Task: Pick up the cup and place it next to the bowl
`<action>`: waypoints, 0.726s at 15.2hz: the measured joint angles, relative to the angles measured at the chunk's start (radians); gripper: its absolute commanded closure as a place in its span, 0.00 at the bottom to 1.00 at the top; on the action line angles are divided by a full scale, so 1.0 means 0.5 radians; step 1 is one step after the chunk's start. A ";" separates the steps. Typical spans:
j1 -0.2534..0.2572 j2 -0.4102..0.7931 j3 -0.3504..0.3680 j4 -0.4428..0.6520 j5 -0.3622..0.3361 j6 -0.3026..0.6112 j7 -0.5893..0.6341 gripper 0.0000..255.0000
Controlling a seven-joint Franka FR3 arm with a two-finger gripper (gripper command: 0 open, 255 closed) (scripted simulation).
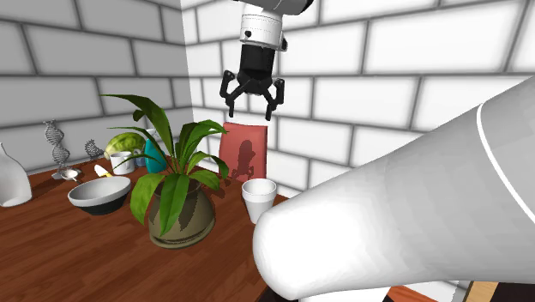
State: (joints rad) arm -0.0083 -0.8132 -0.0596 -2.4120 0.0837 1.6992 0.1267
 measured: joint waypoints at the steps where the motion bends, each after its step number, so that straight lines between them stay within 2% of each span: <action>1: 0.000 0.000 0.000 0.000 0.000 0.000 0.000 0.00; 6: -0.025 0.079 -0.095 -0.176 -0.056 0.250 -0.143 0.00; 11: -0.042 0.286 -0.217 -0.315 -0.105 0.594 -0.319 0.00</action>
State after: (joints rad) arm -0.0293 -0.6701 -0.1679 -2.5697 0.0311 1.9962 -0.0326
